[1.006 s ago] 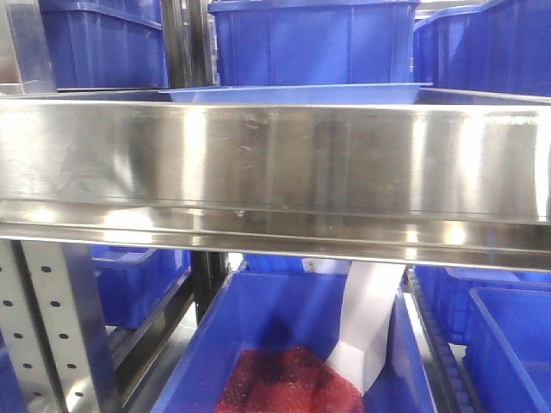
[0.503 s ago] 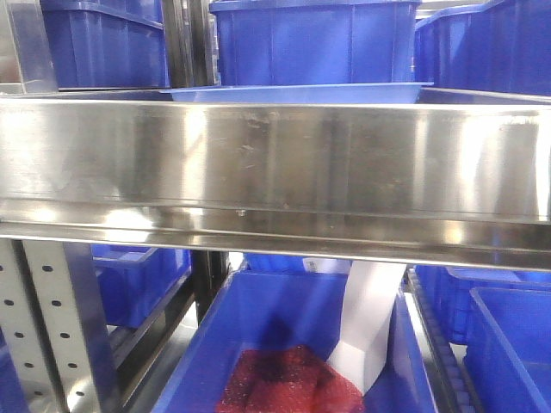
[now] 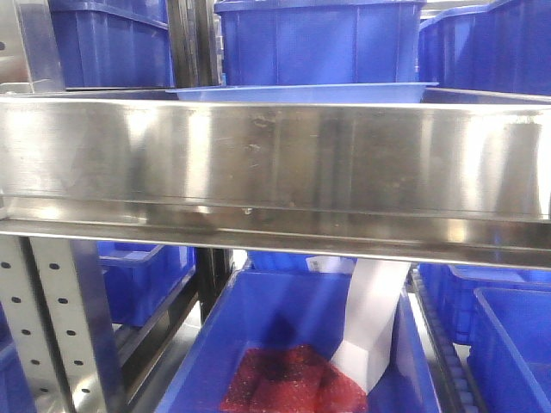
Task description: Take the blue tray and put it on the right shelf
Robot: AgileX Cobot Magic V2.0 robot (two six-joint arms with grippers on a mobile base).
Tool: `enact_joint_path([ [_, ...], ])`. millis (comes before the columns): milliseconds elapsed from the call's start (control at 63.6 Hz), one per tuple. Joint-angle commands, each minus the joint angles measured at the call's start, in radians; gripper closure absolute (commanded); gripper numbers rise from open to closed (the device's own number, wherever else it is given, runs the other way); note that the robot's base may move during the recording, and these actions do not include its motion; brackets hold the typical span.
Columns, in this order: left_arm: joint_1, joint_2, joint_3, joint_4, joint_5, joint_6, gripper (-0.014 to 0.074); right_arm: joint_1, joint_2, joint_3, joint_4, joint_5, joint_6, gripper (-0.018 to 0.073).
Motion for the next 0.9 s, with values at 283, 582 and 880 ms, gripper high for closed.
enact_joint_path([
  [283,0.179,-0.138,0.306,0.014,-0.451,0.004,0.0645,0.002,0.002,-0.03,-0.014,-0.088,-0.014,0.0503],
  [582,0.181,-0.138,0.304,0.014,-0.449,0.004,0.0645,0.002,0.002,-0.03,-0.014,-0.089,-0.014,0.0503],
  [880,0.181,-0.138,0.304,0.014,-0.449,0.004,0.0645,0.002,0.002,-0.03,-0.014,-0.089,-0.014,0.0503],
])
